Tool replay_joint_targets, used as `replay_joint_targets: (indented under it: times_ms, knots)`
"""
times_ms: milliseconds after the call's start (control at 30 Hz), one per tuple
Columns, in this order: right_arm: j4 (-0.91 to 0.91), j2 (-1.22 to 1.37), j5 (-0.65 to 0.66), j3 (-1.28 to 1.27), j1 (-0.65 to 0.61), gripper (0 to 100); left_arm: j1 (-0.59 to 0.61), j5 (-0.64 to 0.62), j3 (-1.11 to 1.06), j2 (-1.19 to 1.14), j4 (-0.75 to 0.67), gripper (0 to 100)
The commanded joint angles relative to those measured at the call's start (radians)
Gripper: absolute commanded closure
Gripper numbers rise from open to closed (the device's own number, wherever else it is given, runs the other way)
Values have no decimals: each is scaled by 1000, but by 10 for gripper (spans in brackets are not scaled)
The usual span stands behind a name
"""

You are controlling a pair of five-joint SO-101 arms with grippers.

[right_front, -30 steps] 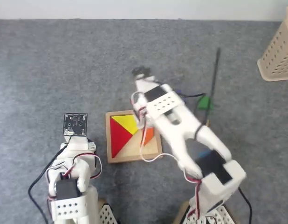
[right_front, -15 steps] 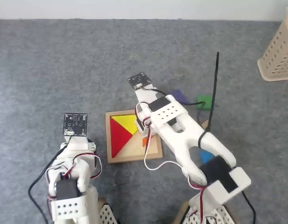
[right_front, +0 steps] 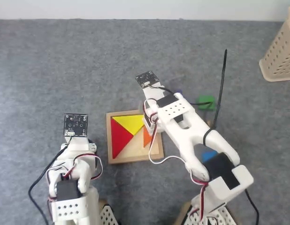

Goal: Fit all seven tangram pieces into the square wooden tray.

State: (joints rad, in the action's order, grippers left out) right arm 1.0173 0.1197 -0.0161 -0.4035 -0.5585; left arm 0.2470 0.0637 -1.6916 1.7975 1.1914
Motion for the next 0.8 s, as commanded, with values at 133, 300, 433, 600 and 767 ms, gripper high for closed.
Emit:
replay_joint_targets:
  times_ms: [133,300,433,600,767]
  knots:
    - [-8,-54,6,60,2,980,3,5,5,8,2,988]
    - [-36,-117,15,-11,-110,980,3,5,5,8,2,988]
    - [-87,-108,18,-48,-111,980,3,5,5,8,2,988]
    - [-93,-33,58,-49,-108,980,3,5,5,8,2,988]
    - [-85,28,61,-2,-53,980,3,5,5,8,2,988]
